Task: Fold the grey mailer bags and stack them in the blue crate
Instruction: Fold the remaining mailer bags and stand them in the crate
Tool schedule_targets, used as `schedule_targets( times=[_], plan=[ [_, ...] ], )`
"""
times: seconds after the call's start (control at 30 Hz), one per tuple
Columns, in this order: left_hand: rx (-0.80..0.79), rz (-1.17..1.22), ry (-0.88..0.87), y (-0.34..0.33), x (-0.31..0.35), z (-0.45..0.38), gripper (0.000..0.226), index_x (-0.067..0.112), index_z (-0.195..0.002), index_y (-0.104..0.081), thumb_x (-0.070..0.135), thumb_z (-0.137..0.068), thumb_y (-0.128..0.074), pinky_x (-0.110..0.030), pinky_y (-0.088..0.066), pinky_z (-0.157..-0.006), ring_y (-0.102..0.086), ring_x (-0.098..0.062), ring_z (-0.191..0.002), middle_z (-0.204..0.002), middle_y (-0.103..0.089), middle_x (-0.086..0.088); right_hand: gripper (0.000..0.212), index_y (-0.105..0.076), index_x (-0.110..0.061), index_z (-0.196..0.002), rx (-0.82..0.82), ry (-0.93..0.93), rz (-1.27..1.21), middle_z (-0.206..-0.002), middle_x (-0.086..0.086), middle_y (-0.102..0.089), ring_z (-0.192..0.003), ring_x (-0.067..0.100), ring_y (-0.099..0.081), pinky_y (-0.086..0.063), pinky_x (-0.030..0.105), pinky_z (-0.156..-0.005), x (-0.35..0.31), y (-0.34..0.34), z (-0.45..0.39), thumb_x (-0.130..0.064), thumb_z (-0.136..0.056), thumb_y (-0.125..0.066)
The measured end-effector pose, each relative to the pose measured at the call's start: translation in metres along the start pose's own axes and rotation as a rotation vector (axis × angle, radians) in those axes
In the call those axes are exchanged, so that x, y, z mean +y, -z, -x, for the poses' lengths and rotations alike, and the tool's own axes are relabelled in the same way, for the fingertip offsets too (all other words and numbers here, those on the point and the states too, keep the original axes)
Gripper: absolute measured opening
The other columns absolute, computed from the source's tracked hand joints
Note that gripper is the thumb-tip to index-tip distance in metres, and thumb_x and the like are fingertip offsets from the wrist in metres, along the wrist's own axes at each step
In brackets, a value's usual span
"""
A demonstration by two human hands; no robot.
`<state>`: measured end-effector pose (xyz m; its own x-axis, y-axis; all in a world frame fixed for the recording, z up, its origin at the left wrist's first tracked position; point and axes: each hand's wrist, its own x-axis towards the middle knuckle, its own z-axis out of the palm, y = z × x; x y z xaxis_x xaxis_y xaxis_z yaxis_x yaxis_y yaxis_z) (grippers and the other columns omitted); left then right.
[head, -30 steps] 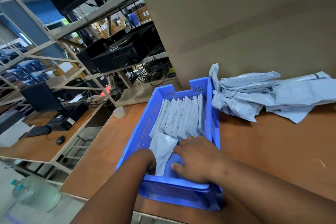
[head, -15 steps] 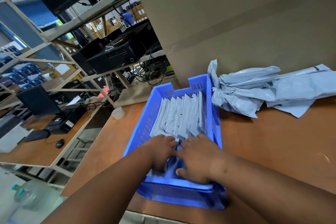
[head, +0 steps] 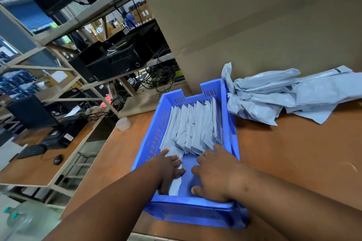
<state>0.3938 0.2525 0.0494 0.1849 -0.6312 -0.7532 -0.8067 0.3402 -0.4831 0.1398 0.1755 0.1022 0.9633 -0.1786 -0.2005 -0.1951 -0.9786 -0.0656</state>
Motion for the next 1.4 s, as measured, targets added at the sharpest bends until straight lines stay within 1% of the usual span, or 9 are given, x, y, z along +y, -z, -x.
schedule_targets(
  times=[0.13,0.23,0.37,0.47,0.6,0.83,0.93,1.2,1.4],
  plan=[
    [0.217,0.247,0.054,0.029,-0.006,0.022,0.115,0.036,-0.167,-0.024,0.089,-0.073,-0.065,-0.063,0.004,-0.127,-0.003,-0.021,-0.164,-0.177,-0.015,-0.004,0.065,-0.044,-0.032,-0.157,-0.023,0.030,0.034,-0.171,0.012,-0.027,-0.161,0.034,-0.014,0.006,0.068,-0.125,0.004,0.007,-0.002,-0.067,-0.103,-0.034],
    [0.330,0.341,0.114,0.066,-0.013,0.053,0.105,0.035,-0.165,-0.031,0.083,-0.079,-0.066,-0.058,-0.006,-0.130,-0.007,-0.020,-0.164,-0.177,-0.014,-0.005,0.068,-0.037,-0.033,-0.161,0.014,0.002,0.048,-0.177,0.011,-0.011,-0.164,0.031,0.000,0.014,0.068,-0.123,0.018,0.020,0.005,-0.068,-0.103,-0.036],
    [0.582,0.370,0.230,0.124,-0.011,0.082,0.096,0.032,-0.166,-0.029,0.068,-0.087,-0.068,-0.041,-0.028,-0.127,-0.020,-0.025,-0.161,-0.178,-0.005,-0.009,0.078,-0.017,-0.034,-0.168,0.152,-0.129,0.035,-0.178,0.008,0.005,-0.163,0.031,0.013,0.013,0.070,-0.123,0.054,0.036,0.033,-0.072,-0.102,-0.037],
    [0.698,0.332,0.237,0.171,0.001,0.080,0.097,0.029,-0.168,-0.023,0.070,-0.090,-0.062,-0.046,-0.020,-0.130,-0.014,-0.027,-0.162,-0.178,-0.005,-0.010,0.083,-0.008,-0.035,-0.169,0.155,-0.260,-0.003,-0.178,0.007,0.011,-0.162,0.031,0.018,0.011,0.069,-0.124,0.087,0.034,0.063,-0.075,-0.101,-0.034],
    [0.816,0.296,0.217,0.235,0.030,0.058,0.089,0.028,-0.161,-0.038,0.070,-0.086,-0.062,-0.053,-0.026,-0.126,-0.024,-0.029,-0.159,-0.175,-0.020,-0.011,0.086,-0.006,-0.033,-0.169,0.148,-0.401,-0.028,-0.178,0.007,0.008,-0.163,0.032,0.016,0.009,0.069,-0.124,0.134,0.014,0.110,-0.076,-0.100,-0.032],
    [0.843,0.363,0.119,0.319,0.103,-0.007,0.066,0.024,-0.132,-0.055,0.063,-0.080,-0.063,-0.044,-0.051,-0.098,-0.055,-0.033,-0.128,-0.140,-0.051,-0.007,0.089,-0.008,-0.026,-0.169,0.067,-0.623,-0.104,-0.177,0.012,-0.002,-0.163,0.035,0.004,-0.001,0.067,-0.125,0.208,-0.040,0.187,-0.073,-0.100,-0.039],
    [0.769,0.455,0.073,0.340,0.139,-0.040,0.073,0.030,-0.143,-0.048,0.062,-0.080,-0.065,-0.048,-0.049,-0.102,-0.050,-0.030,-0.132,-0.143,-0.049,-0.004,0.088,-0.009,-0.026,-0.169,0.009,-0.683,-0.109,-0.177,0.014,0.000,-0.164,0.036,0.006,0.000,0.069,-0.125,0.230,-0.067,0.206,-0.072,-0.100,-0.040],
    [0.788,0.457,0.110,0.404,0.180,-0.100,0.054,0.026,-0.132,-0.049,0.046,-0.085,-0.067,-0.045,-0.047,-0.092,-0.052,-0.029,-0.122,-0.129,-0.051,-0.002,0.082,-0.010,-0.024,-0.170,0.118,-0.774,-0.042,-0.177,0.013,0.003,-0.164,0.035,0.006,-0.004,0.065,-0.126,0.302,-0.083,0.232,-0.059,-0.104,-0.044],
    [0.848,0.456,0.119,0.446,0.167,-0.144,0.078,0.022,-0.153,-0.037,0.051,-0.087,-0.067,-0.045,-0.047,-0.103,-0.047,-0.029,-0.135,-0.146,-0.046,-0.004,0.081,-0.016,-0.029,-0.169,0.281,-0.821,-0.124,-0.178,0.011,0.003,-0.164,0.035,-0.003,-0.012,0.066,-0.125,0.371,-0.097,0.213,-0.044,-0.099,-0.054]
  ],
)
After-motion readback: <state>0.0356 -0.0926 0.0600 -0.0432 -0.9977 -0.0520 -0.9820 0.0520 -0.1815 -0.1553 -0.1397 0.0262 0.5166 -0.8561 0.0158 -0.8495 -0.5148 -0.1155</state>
